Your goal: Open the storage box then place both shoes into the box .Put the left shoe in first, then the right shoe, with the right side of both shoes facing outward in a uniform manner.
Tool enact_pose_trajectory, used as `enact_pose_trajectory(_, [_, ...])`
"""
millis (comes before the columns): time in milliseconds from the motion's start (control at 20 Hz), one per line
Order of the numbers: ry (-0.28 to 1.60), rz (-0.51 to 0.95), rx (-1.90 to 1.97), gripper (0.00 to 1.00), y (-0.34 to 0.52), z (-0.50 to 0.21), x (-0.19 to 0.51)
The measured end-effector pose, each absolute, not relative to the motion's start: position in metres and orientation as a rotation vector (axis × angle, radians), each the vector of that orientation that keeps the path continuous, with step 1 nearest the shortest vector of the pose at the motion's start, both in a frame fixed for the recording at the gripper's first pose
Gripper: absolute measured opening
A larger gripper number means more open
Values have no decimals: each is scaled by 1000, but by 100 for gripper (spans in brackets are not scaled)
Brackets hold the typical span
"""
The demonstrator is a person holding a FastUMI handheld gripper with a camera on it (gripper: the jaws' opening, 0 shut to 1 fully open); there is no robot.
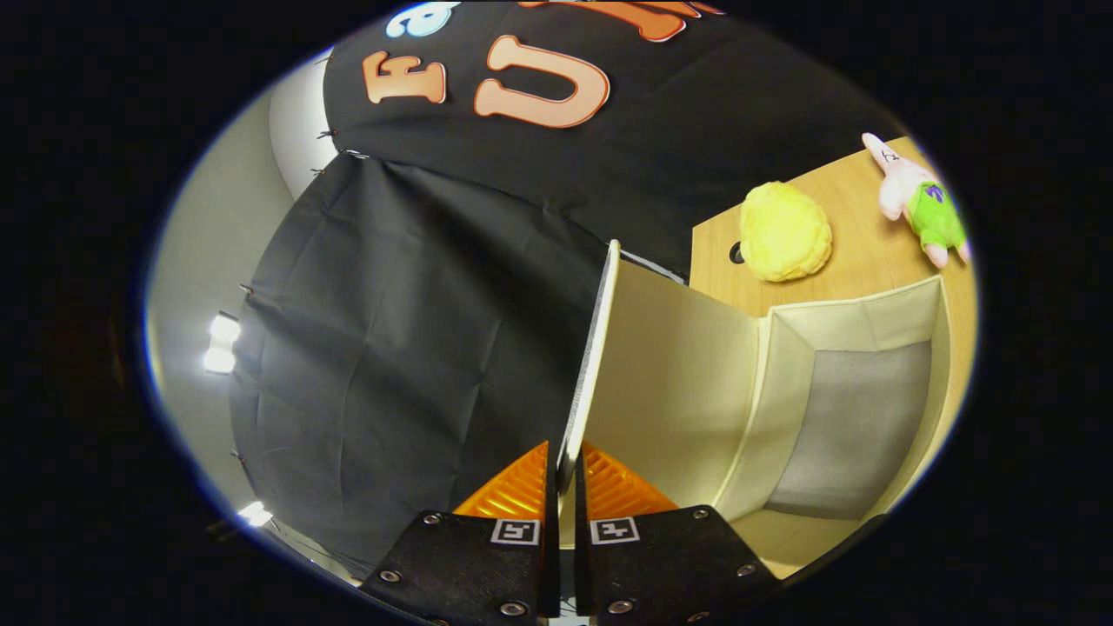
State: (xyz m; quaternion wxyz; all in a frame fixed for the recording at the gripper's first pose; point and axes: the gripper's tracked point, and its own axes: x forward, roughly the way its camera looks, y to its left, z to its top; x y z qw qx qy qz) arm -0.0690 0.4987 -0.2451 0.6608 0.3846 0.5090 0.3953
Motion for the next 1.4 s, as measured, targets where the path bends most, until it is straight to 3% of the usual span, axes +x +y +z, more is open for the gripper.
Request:
enact_pose_trajectory(300, [1195, 861, 848, 7, 543, -259, -80])
enact_pose_trajectory(400, [1194, 861, 838, 18, 552, -262, -81])
enact_pose_trajectory(650, [1162, 820, 801, 75, 541, -269, -77])
enact_pose_trajectory(750, [1139, 794, 770, 87, 526, -272, -72])
enact_pose_trajectory(950, [1097, 743, 708, 95, 481, -279, -63])
enact_pose_trajectory(1400, [1027, 511, 492, 96, 329, -308, -54])
